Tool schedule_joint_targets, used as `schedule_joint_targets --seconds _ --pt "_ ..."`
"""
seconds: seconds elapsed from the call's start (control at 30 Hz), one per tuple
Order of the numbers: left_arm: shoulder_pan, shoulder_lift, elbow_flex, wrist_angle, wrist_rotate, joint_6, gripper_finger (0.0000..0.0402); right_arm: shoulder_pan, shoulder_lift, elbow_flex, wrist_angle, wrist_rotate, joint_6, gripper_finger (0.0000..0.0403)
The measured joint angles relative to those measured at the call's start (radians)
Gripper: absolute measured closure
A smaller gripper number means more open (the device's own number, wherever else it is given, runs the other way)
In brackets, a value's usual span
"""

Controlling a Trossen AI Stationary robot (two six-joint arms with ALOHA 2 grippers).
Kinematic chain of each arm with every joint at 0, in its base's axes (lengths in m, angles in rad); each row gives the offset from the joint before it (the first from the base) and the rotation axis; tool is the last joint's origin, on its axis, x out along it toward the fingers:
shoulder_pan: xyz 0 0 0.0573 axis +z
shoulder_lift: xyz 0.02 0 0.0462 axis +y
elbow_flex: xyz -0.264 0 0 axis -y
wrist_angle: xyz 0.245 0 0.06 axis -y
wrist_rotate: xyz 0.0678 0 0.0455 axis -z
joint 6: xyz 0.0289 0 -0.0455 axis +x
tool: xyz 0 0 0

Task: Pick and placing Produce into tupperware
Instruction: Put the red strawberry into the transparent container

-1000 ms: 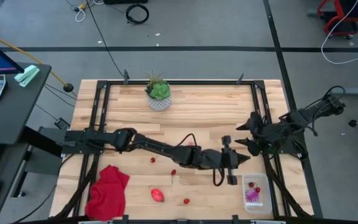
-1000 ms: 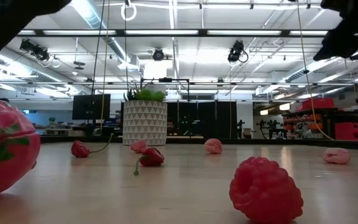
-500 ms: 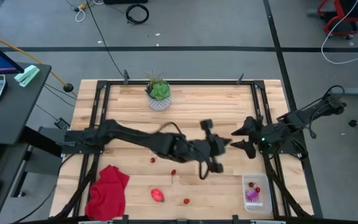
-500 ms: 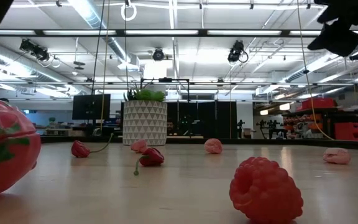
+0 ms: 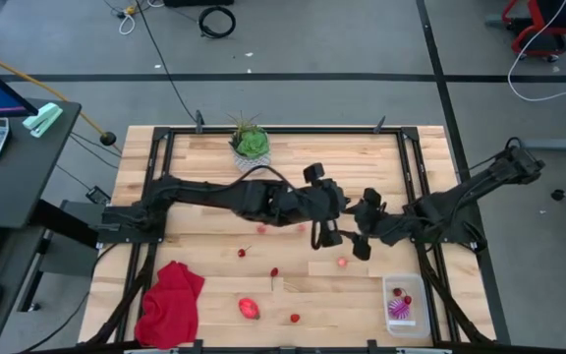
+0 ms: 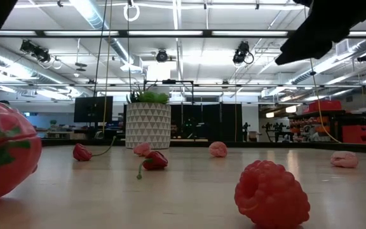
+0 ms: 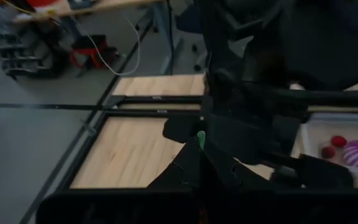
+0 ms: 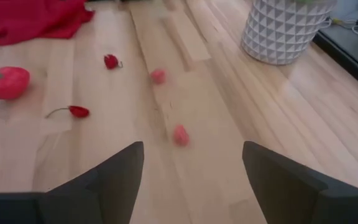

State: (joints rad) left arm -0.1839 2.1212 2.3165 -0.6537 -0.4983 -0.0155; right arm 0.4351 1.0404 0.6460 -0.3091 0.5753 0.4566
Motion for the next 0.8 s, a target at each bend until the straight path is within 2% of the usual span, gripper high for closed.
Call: schedule_joint_targets --seconds 0.17,0.3,0.4,0.53,0.6,0.7,0.8 --pt "0.038 0.041 -0.001 0.032 0.05 0.001 0.0398 0.037 -0.002 0.0 -0.003 -0.006 0.01 0.0133" --pt "0.065 0.047 -0.001 0.072 0.09 0.022 0.0394 0.087 -0.106 0.0 -0.054 -0.067 0.067 0.0153" --pt "0.08 0.047 -0.001 0.187 0.121 0.034 0.0396 0.128 -0.208 0.0 -0.127 -0.124 0.159 0.0165" --pt "0.088 0.071 0.001 0.395 0.239 0.077 0.0396 0.187 -0.324 0.0 -0.202 -0.144 0.25 0.0174" --pt "0.087 0.091 0.001 0.407 0.247 0.086 0.0395 0.209 -0.36 0.0 -0.21 -0.143 0.286 0.0176" --pt "0.089 0.098 -0.002 0.295 0.249 0.073 0.0398 0.235 -0.378 0.0 -0.213 -0.141 0.354 0.0178" --pt "0.082 0.096 -0.001 0.257 0.245 0.055 0.0396 0.253 -0.363 0.0 -0.247 -0.141 0.378 0.0178"
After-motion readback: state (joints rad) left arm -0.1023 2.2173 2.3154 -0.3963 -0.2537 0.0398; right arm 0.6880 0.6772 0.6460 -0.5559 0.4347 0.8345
